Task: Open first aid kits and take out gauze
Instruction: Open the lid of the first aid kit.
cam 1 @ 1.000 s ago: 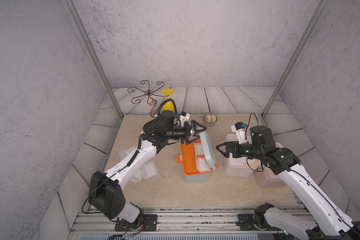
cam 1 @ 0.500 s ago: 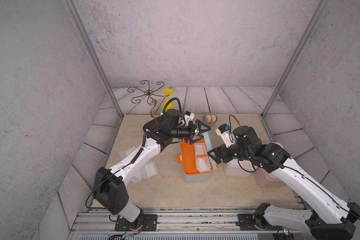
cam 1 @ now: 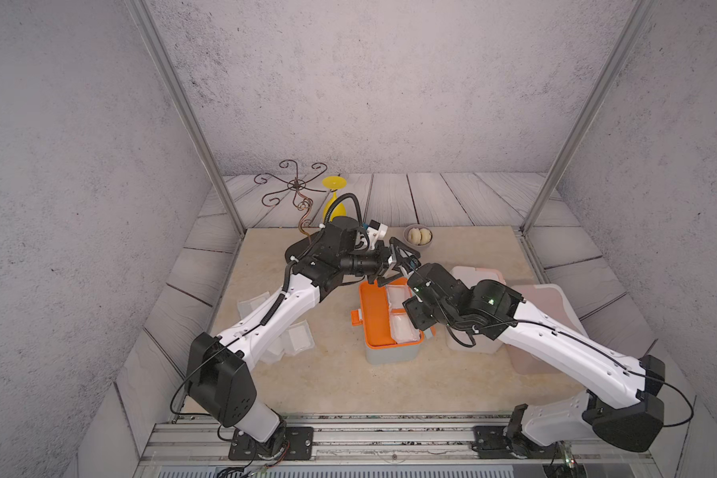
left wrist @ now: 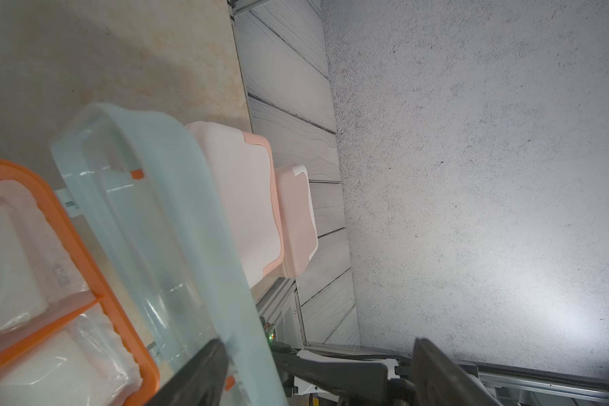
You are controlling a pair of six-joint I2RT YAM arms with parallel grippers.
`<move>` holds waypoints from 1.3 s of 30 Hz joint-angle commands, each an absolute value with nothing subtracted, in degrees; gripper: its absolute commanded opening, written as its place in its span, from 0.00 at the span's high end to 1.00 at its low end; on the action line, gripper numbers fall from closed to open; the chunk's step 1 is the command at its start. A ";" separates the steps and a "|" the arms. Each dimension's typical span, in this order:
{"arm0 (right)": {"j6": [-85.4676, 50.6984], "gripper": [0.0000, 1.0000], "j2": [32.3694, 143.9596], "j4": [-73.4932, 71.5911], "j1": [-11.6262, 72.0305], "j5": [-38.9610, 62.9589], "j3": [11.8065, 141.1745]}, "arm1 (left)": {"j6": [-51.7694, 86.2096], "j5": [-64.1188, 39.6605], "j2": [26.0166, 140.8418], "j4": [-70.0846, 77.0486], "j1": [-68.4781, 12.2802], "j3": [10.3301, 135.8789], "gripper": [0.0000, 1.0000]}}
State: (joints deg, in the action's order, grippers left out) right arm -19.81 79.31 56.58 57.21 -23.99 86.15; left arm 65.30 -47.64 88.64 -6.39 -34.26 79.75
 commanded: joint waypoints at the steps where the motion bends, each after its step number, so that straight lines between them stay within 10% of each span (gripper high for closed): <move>1: -22.87 0.44 79.55 59.75 57.23 -31.09 87.80 | 64.16 -46.89 87.34 -6.11 -34.46 77.64 0.15; 12: -27.44 0.59 75.77 59.26 55.02 -30.31 85.07 | 58.78 -40.31 80.66 -13.82 -33.40 69.83 0.15; 39: -32.07 0.51 61.54 47.77 36.56 -1.19 69.61 | 38.41 -17.26 87.04 -50.54 -43.55 79.81 0.31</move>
State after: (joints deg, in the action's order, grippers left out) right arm -31.53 63.16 47.92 37.04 -2.81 69.65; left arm 39.99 -19.07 85.60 -47.51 -42.61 77.93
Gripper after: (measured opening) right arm 0.489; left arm 0.694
